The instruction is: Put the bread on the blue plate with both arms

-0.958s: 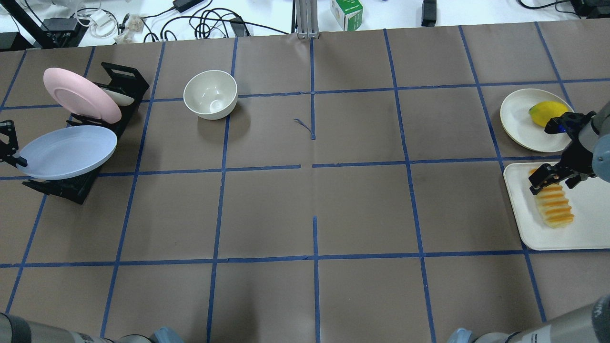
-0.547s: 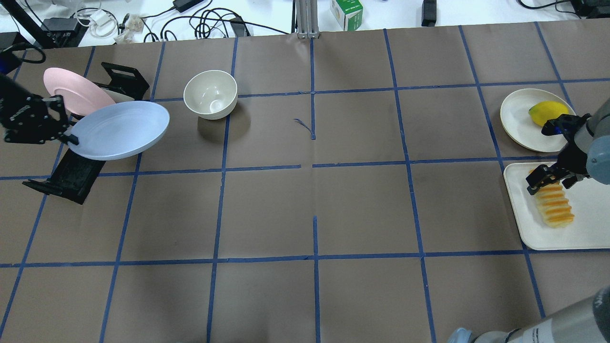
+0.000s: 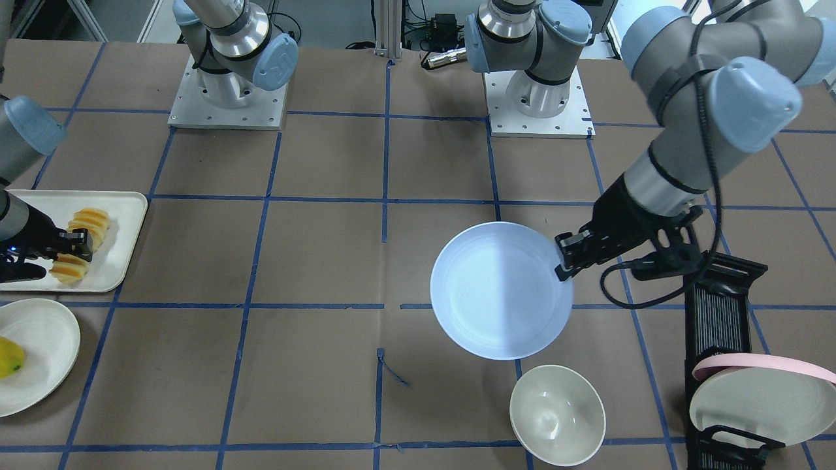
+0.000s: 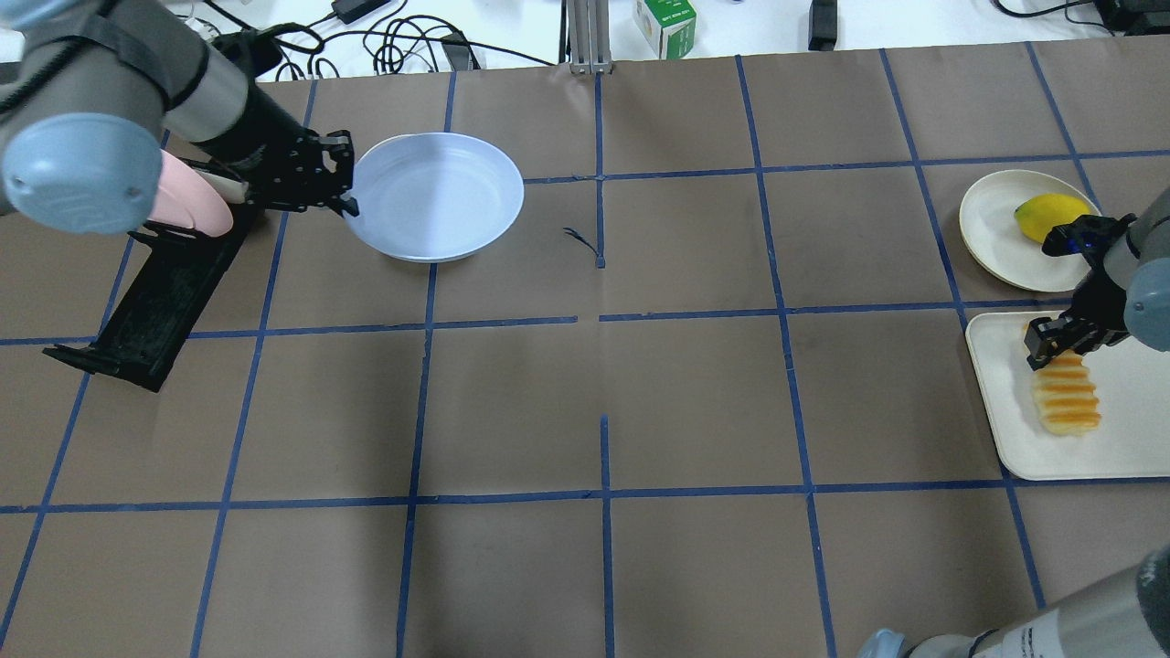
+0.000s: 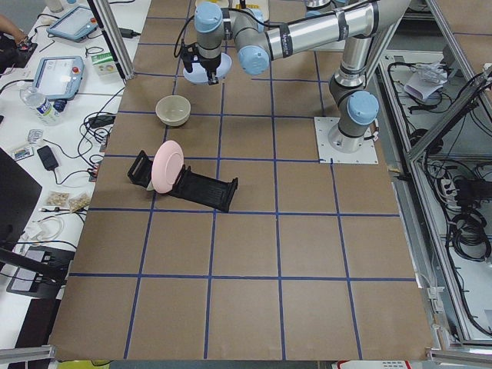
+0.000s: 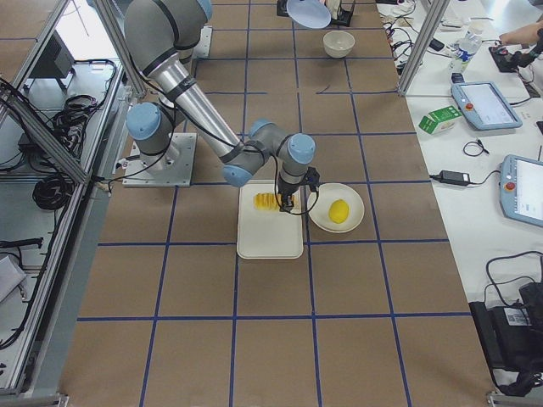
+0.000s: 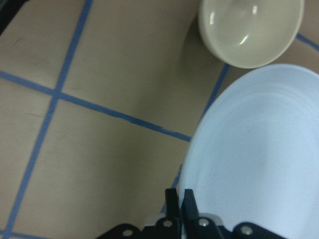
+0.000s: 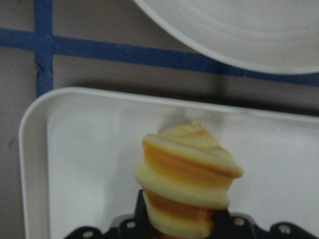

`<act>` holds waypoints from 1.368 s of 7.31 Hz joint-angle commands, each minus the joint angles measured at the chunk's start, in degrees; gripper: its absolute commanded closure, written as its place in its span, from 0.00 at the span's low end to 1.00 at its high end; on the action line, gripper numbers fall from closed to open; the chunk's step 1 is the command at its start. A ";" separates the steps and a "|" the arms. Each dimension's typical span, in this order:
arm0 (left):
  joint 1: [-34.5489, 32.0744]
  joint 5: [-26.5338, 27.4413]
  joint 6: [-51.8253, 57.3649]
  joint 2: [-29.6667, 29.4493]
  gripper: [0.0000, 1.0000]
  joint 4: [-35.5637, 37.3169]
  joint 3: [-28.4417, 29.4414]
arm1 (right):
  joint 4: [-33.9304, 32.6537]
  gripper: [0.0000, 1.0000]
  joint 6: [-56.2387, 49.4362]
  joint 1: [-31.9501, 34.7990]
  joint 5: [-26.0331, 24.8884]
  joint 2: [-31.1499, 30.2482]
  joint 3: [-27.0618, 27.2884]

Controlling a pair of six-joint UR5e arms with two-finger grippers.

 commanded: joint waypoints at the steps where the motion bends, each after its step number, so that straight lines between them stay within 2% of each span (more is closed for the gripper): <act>1: -3.85 -5.72 0.71 -4.79 1.00 13.04 -7.00 | 2.65 1.00 0.27 0.07 0.31 -2.14 -2.60; 3: -8.24 -6.00 0.37 -9.27 1.00 22.89 -11.16 | 9.14 1.00 3.50 0.78 0.66 -3.80 -6.55; 5: -10.88 -5.75 1.33 -14.02 1.00 29.32 -12.22 | 14.25 1.00 8.94 5.84 0.49 -6.00 -9.20; 6: -11.94 -5.48 1.33 -15.00 0.67 31.45 -12.58 | 17.58 1.00 13.32 8.05 0.58 -7.32 -10.60; 7: -12.04 -5.48 1.51 -15.53 0.01 32.95 -12.41 | 19.88 1.00 15.80 10.25 0.66 -7.68 -11.48; 9: -11.43 -3.91 1.51 -12.39 0.00 28.78 -10.31 | 22.87 1.00 18.28 12.63 2.15 -8.47 -12.81; 10: -11.16 -0.68 2.29 -9.42 0.00 19.87 -7.86 | 24.02 1.00 22.81 14.82 3.12 -9.43 -13.94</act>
